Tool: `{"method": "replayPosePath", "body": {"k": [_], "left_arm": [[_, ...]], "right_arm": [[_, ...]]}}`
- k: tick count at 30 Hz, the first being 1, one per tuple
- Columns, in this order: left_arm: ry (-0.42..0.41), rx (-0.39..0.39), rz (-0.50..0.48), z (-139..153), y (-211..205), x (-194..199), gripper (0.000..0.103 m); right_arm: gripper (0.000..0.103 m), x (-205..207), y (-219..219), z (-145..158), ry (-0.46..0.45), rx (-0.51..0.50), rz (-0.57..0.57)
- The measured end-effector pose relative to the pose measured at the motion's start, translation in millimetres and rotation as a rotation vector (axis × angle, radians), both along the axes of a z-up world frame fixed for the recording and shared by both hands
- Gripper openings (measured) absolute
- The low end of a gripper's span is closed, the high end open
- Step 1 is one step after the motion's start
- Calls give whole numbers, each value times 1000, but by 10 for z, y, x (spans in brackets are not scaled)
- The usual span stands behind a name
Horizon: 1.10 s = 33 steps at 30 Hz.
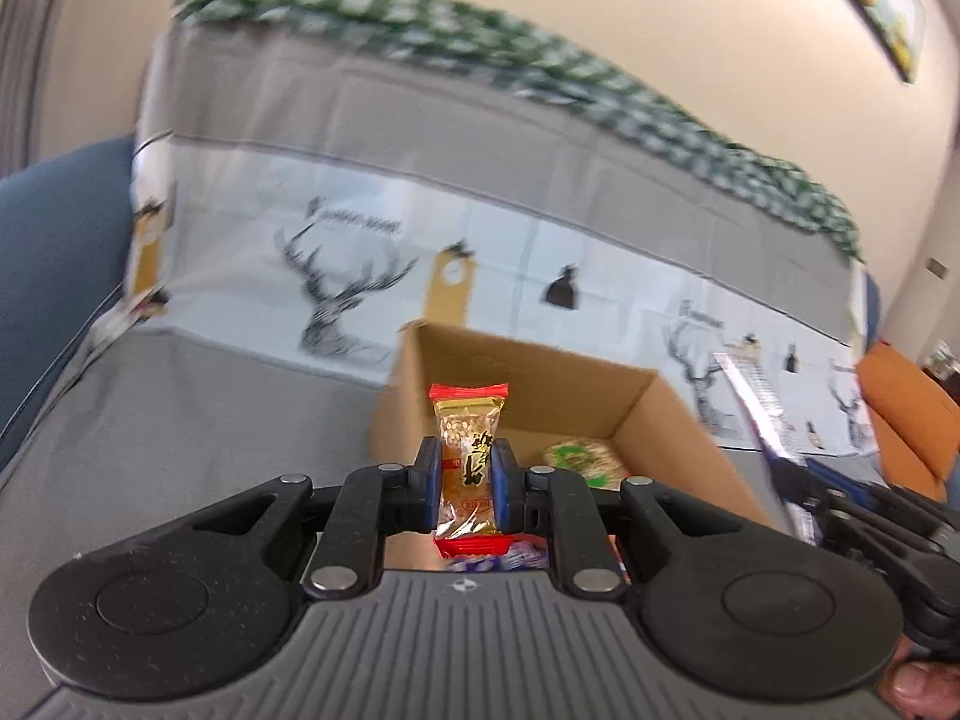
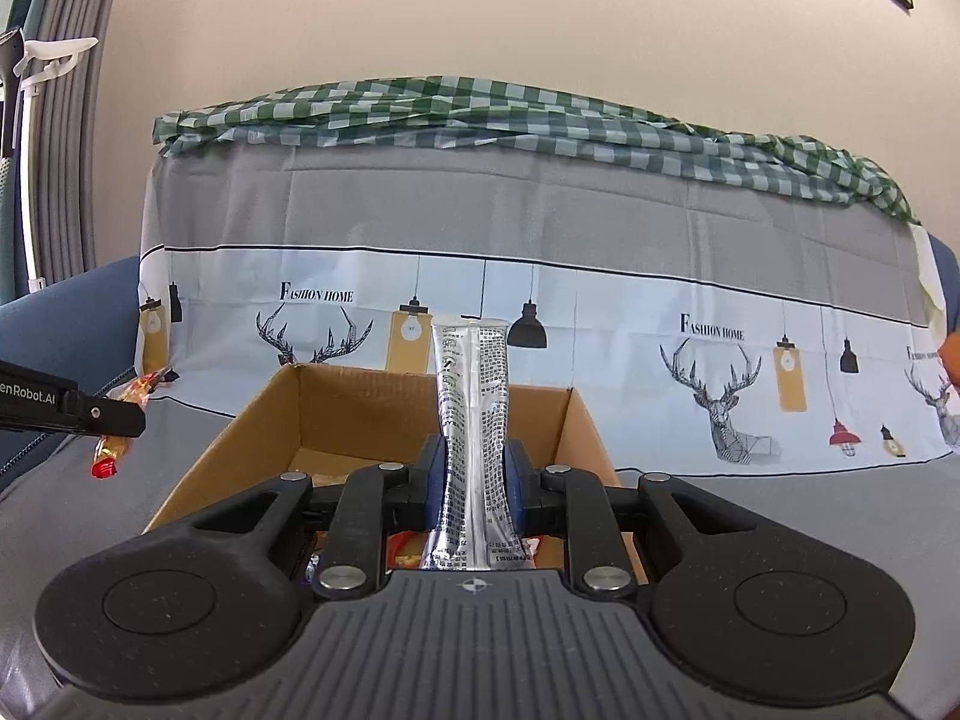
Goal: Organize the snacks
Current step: 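Lift the candy and silver bar and carry both over the box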
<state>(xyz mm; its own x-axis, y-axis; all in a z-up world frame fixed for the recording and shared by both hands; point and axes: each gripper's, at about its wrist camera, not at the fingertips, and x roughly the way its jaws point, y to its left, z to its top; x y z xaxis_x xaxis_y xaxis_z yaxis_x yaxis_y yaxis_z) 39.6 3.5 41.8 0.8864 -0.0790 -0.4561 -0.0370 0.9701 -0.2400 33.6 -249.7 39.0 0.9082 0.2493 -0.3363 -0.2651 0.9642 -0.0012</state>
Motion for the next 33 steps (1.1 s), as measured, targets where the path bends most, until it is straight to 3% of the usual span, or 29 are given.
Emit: {"method": "replayPosePath", "body": {"k": [5, 10, 33], "left_arm": [[-84, 40, -98, 61, -290, -48, 18], [-96, 38, -150, 24, -473, -36, 18], [-97, 6, -184, 24, -457, -6, 18]], "right_arm": [[22, 23, 5, -6, 2, 1, -4], [22, 4, 83, -7, -15, -30, 8], [22, -4, 142, -13, -22, -54, 16]]}}
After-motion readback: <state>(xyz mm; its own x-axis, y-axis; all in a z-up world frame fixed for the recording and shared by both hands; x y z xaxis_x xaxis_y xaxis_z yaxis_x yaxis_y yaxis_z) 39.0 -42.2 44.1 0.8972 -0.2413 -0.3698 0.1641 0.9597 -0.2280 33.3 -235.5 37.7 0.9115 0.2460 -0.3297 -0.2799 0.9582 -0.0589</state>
